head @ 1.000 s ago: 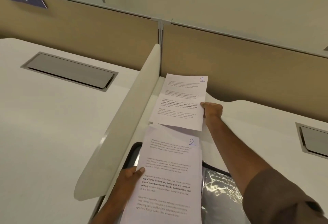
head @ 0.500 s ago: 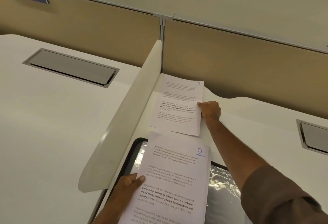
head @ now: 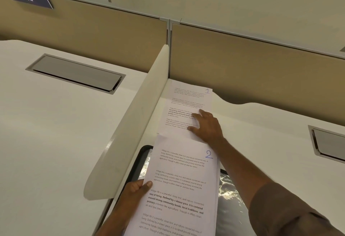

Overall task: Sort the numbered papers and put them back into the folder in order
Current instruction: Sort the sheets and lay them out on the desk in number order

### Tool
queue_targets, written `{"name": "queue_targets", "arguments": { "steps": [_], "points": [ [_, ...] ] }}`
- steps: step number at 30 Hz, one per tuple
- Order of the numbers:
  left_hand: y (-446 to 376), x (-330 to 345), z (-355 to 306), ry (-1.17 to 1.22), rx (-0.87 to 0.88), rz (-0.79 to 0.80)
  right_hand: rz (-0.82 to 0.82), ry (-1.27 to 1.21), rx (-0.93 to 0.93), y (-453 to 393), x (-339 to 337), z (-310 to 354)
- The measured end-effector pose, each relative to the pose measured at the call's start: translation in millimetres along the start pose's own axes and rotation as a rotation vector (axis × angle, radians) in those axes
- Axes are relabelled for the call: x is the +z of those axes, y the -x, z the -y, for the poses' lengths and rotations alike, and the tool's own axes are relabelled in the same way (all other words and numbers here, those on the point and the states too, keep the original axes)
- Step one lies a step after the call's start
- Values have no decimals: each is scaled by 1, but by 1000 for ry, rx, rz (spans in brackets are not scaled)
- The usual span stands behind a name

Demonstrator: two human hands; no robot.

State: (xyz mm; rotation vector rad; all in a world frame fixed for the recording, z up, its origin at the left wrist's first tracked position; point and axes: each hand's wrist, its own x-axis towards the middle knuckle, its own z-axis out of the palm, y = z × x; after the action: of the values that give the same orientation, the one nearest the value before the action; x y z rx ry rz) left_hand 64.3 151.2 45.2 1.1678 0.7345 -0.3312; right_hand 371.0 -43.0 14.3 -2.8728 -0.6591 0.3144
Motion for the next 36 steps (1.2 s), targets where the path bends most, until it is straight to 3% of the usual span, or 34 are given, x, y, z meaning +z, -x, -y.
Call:
{"name": "queue_targets", "arguments": {
  "steps": [9, 16, 20, 23, 30, 36],
  "points": [
    [-2, -5, 4, -2, 24, 2, -34, -48, 26, 1, -3, 4],
    [-2, 4, 3, 34, 52, 18, -406, -539, 132, 36, -44, 4],
    [0, 18, -2, 50, 98, 22, -506, -718, 245, 89, -68, -2],
    [3, 29, -2, 45, 114, -20, -464, -852, 374, 139, -73, -12],
    [8, 52, 3, 78, 154, -63, -143, -1140, 595, 233, -66, -17],
    [18, 64, 5, 44, 167, -69, -107, -1263, 648, 268, -59, -13]
  ]
}}
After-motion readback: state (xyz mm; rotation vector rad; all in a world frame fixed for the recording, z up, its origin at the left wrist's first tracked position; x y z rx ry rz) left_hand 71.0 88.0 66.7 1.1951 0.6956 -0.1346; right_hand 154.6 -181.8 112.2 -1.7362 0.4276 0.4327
